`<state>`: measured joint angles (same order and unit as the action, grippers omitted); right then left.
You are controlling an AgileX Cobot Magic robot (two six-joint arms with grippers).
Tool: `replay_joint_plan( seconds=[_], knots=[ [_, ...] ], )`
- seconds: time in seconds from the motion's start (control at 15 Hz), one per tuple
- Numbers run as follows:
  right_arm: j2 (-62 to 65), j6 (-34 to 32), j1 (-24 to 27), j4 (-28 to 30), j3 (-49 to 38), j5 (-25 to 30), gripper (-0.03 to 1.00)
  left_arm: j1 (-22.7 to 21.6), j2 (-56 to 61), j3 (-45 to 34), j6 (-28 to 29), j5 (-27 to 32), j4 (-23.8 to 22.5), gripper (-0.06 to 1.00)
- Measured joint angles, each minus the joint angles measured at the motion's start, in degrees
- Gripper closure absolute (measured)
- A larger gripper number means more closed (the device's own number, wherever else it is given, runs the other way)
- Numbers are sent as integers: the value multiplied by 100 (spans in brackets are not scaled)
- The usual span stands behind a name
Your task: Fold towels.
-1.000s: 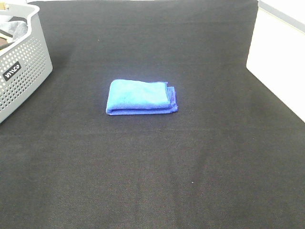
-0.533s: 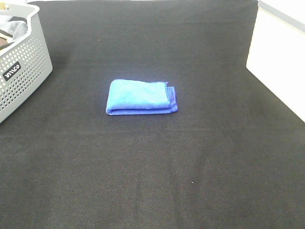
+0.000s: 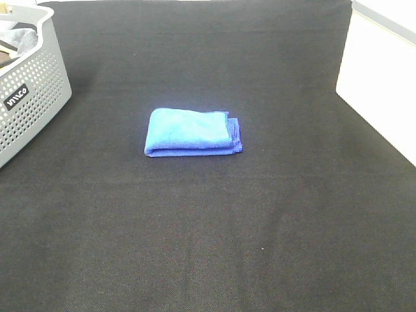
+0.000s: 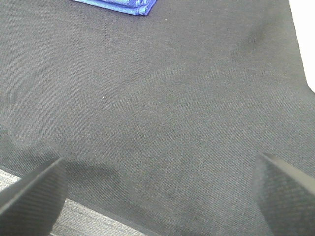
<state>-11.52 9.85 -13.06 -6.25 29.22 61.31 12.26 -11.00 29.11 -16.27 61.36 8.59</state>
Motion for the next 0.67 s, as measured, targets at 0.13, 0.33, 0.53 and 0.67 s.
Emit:
replay_joint_plan(
  seconds=[0.13, 0.33, 0.53, 0.67],
  knots=[
    [0, 0, 0, 0, 0, 0, 1, -34, 0, 0, 0, 0, 0, 20],
    [0, 0, 11, -6, 0, 0, 1, -584, 11, 0, 0, 0, 0, 20],
    [11, 0, 567, -29, 0, 0, 1, -1203, 516, 0, 0, -11, 0, 20],
    [258, -6, 945, -52, 0, 0, 1, -1232, 1003, 0, 0, -17, 0, 20]
  ],
)
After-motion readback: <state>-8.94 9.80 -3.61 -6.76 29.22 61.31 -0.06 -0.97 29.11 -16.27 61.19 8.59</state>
